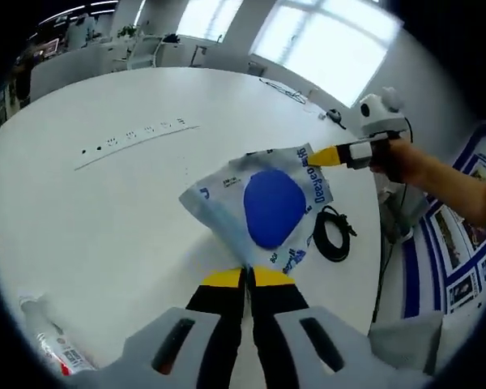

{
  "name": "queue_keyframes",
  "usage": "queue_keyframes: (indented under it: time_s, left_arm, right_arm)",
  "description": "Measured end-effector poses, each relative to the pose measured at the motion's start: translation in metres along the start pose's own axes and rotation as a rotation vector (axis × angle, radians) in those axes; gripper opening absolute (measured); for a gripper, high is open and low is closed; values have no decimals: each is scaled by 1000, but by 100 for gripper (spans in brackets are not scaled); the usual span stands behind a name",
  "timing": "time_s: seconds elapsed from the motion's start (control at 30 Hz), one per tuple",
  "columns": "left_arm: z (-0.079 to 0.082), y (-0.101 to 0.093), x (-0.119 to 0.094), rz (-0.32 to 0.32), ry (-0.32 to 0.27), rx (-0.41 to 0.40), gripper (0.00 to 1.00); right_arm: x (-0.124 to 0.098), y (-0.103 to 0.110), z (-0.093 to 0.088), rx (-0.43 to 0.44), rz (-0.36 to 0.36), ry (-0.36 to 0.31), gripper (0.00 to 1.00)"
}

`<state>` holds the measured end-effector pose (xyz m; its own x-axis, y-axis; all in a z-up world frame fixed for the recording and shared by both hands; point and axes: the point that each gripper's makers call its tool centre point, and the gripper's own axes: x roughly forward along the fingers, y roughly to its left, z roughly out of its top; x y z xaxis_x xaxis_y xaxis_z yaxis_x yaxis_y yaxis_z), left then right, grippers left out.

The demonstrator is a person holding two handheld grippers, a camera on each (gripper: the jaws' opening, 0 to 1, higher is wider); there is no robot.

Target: Arrange the tabletop items into an orderly group along one side of the table until the central work area is clear of visible clutter.

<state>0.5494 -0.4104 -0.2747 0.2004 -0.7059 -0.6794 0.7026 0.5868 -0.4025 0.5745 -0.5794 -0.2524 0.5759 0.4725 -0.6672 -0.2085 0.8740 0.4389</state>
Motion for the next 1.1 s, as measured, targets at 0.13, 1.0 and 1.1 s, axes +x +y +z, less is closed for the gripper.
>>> queue_keyframes:
  time_s: [0.13,1.0,1.1]
  left_arm:
    - [-4,-1,8,-10,20,-5,0]
    - [-25,10,39,-35,106,-75,0]
    - [-25,11,41,-34,104,-83,0]
  right_arm:
    - [6,-10,-7,-23,-31,37,0]
    - [40,-42,-35,-104,-171,211,0]
    - [41,-44,-35,-100,-178,219,0]
